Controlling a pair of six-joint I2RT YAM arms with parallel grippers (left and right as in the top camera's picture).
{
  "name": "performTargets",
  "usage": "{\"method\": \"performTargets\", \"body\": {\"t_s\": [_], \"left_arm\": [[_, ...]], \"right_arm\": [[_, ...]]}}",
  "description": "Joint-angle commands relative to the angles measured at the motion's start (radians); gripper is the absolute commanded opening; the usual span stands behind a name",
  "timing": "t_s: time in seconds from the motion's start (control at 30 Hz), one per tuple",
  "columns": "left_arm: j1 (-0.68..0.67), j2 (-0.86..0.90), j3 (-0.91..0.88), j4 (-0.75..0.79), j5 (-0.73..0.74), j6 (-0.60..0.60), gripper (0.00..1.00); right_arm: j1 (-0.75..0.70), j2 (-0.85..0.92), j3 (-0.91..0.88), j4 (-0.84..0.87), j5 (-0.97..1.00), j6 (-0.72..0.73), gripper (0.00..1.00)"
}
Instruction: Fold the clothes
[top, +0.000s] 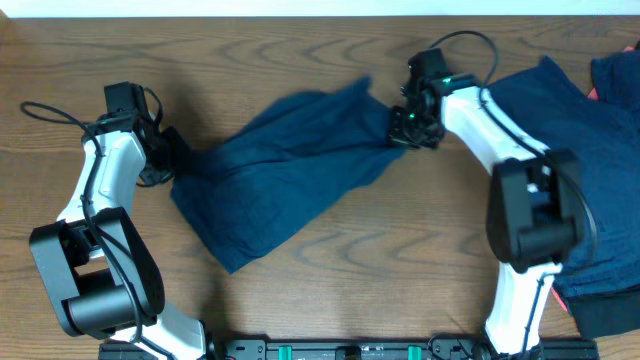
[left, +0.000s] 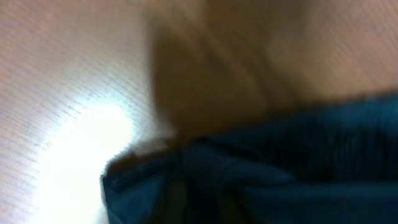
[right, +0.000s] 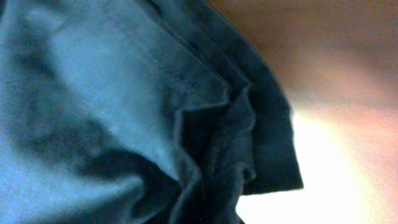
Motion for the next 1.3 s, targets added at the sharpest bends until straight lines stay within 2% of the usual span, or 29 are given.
{"method": "performTargets", "body": {"t_s": [0.0,0.13,0.27,0.33,0.4,0.5,0.6,0.67,0.87,0.9,0.97,1.0,1.13,1.27], "left_arm": [[0.016,0.006,-0.004,0.048,0.017,0.021,0.48],[0.016,0.006,-0.003,0.077,0.124,0.039,0.59],[0.017,-0.006,0.003,0.007,0.144,0.040,0.59],[0.017,-0.019,0.005,-0.071,0.148,0.040,0.59],[0.016,-0.029,0.005,-0.143,0.200,0.076,0.59],[0.016,-0.030,0.004,-0.226,0.290,0.140,0.64],[0.015,-0.028,-0.005,-0.236,0.295,0.171,0.68],[0.015,-0.028,-0.006,-0.232,0.296,0.174,0.69],[0.013,-0.028,-0.011,-0.196,0.310,0.173,0.69],[0.011,-0.027,-0.015,-0.188,0.328,0.173,0.69],[0.006,-0.026,-0.023,-0.178,0.362,0.169,0.69],[0.002,-0.023,-0.025,-0.177,0.362,0.160,0.69],[-0.025,-0.010,-0.033,-0.173,0.361,0.157,0.69],[-0.053,0.000,-0.038,-0.177,0.360,0.126,0.69]], "right_arm": [[-0.029,-0.095,0.001,-0.144,0.153,-0.035,0.01],[-0.002,-0.126,0.001,-0.349,0.159,-0.036,0.07],[0.005,-0.127,0.001,-0.425,0.182,-0.035,0.21],[0.001,-0.127,0.001,-0.443,0.185,-0.035,0.34],[-0.007,-0.127,0.001,-0.444,0.185,-0.035,0.41],[-0.016,-0.127,0.001,-0.444,0.187,-0.035,0.68],[-0.025,-0.127,0.001,-0.442,0.190,-0.032,0.68],[-0.030,-0.135,0.005,-0.439,0.213,-0.027,0.66],[-0.076,-0.202,0.040,-0.395,0.266,-0.022,0.68],[-0.087,-0.218,0.048,-0.359,0.266,-0.054,0.69],[-0.104,-0.241,0.048,-0.275,0.266,-0.116,0.80],[-0.109,-0.246,0.048,-0.236,0.265,-0.151,0.80],[-0.120,-0.232,0.047,-0.095,0.256,-0.359,0.72],[-0.116,-0.174,0.045,-0.023,0.254,-0.508,0.72]]}}
